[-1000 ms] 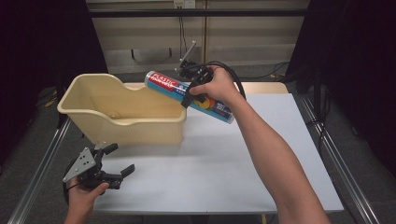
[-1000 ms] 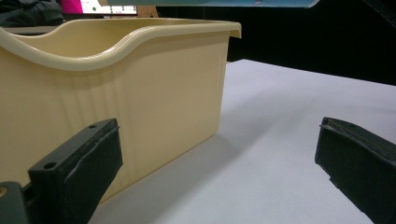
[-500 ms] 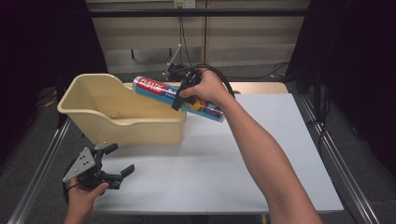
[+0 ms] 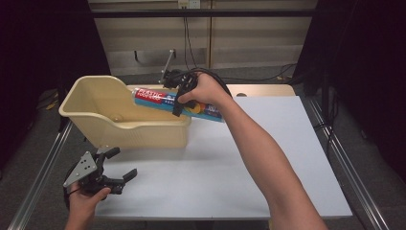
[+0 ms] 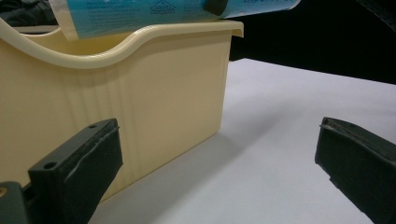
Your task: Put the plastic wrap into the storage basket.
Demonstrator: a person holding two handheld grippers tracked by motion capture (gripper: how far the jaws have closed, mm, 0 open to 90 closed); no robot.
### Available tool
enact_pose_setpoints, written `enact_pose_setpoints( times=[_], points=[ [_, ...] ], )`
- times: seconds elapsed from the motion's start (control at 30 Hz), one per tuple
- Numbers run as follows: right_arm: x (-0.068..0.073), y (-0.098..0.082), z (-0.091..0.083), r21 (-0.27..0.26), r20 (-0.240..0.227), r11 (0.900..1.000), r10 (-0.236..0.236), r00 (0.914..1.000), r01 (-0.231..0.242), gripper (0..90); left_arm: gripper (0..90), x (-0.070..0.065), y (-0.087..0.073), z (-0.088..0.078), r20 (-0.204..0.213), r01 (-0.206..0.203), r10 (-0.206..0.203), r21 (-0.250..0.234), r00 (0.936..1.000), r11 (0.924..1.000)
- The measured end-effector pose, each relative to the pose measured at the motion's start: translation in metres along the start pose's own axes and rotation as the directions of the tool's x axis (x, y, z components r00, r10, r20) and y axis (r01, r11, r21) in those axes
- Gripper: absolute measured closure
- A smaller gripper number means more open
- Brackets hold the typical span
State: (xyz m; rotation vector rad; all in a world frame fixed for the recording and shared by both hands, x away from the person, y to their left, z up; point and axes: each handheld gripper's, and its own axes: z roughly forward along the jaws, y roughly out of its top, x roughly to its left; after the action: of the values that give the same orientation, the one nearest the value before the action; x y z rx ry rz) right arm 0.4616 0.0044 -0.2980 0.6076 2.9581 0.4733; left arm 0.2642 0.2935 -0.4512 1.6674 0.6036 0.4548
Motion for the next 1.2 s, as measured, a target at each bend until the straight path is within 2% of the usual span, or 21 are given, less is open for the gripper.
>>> enact_pose_setpoints(
  times=[0.27,0.33,0.4,0.43,0.47,0.5,0.6,0.67,0.7,0.73,0.77,0.8,0.87,0.97,1.03,1.07,1.2],
  points=[
    [-0.002,0.004,-0.004,0.004,0.015,1.0,-0.003,0.9999,0.002,30.6,0.5,0.0,0.0,0.001,-0.003,0.001,-0.001,-0.001,1.0,1.0],
    [-0.003,0.004,-0.008,-0.013,0.03,1.0,0.0,0.9996,0.0,30.7,0.5,0.0,0.0,0.001,-0.001,-0.001,0.001,-0.002,1.0,1.0],
    [-0.004,0.004,-0.013,-0.043,0.029,0.999,0.008,0.9996,-0.007,31.4,0.5,-0.001,0.0,0.001,-0.002,-0.001,0.001,-0.002,1.0,1.0],
    [-0.005,0.004,-0.019,-0.09,0.018,0.996,0.025,0.9995,-0.024,31.1,0.5,-0.001,-0.001,0.001,0.0,-0.001,0.001,-0.001,1.0,1.0],
    [-0.007,0.005,-0.026,-0.142,-0.004,0.988,0.058,0.9983,-0.058,31.1,0.5,-0.001,-0.001,0.002,0.001,-0.003,0.003,0.001,1.0,1.0],
    [-0.007,0.006,-0.034,-0.159,-0.014,0.985,0.065,0.9978,-0.067,33.5,0.5,-0.001,0.0,0.001,0.0,-0.008,0.008,0.005,1.0,1.0],
    [-0.004,0.009,-0.046,-0.145,0.024,0.989,0.044,0.9987,-0.04,23.6,0.5,-0.001,0.0,0.001,-0.001,-0.01,0.01,0.008,0.9999,0.9999],
    [-0.005,0.007,-0.05,-0.157,0.029,0.986,0.066,0.9974,-0.061,18.5,0.6,-0.001,0.0,0.001,-0.001,-0.011,0.011,0.004,0.9999,0.9999],
    [-0.008,0.005,-0.052,-0.192,-0.005,0.976,0.101,0.9949,-0.1,12.9,0.6,-0.002,0.0,0.001,0.0,-0.013,0.013,0.004,0.9999,0.9999],
    [-0.009,0.004,-0.055,-0.218,-0.021,0.97,0.107,0.9941,-0.109,16.1,0.5,-0.002,0.0,0.0,0.0,-0.011,0.011,0.003,0.9999,0.9999],
    [-0.008,0.003,-0.057,-0.223,0.005,0.97,0.097,0.9952,-0.094,19.3,0.5,-0.002,0.0,0.0,-0.001,-0.007,0.007,0.001,1.0,1.0],
    [-0.008,0.001,-0.058,-0.218,0.023,0.972,0.091,0.9955,-0.084,15.5,0.6,-0.002,0.0,0.0,-0.002,-0.006,0.006,0.0,1.0,1.0],
    [-0.01,-0.001,-0.06,-0.227,0.016,0.969,0.107,0.9941,-0.101,11.2,0.5,-0.002,0.0,0.001,0.0,-0.006,0.006,-0.005,1.0,1.0],
    [-0.011,-0.008,-0.066,-0.276,0.007,0.953,0.135,0.9908,-0.128,8.2,0.6,-0.002,0.0,0.0,0.002,-0.011,0.011,0.015,0.9999,0.9998],
    [-0.013,-0.015,-0.069,-0.309,0.018,0.94,0.157,0.9874,-0.144,4.2,0.5,-0.002,0.0,0.001,0.002,-0.001,0.001,-0.001,1.0,1.0],
    [-0.014,-0.021,-0.071,-0.328,0.009,0.932,0.166,0.9861,-0.154,5.3,0.5,-0.002,0.001,0.002,0.002,-0.001,0.001,-0.003,1.0,1.0],
    [-0.018,-0.04,-0.078,-0.356,0.022,0.919,0.191,0.9814,-0.17,5.3,0.5,-0.003,0.0,0.003,0.003,-0.002,0.002,0.002,1.0,1.0]
  ],
)
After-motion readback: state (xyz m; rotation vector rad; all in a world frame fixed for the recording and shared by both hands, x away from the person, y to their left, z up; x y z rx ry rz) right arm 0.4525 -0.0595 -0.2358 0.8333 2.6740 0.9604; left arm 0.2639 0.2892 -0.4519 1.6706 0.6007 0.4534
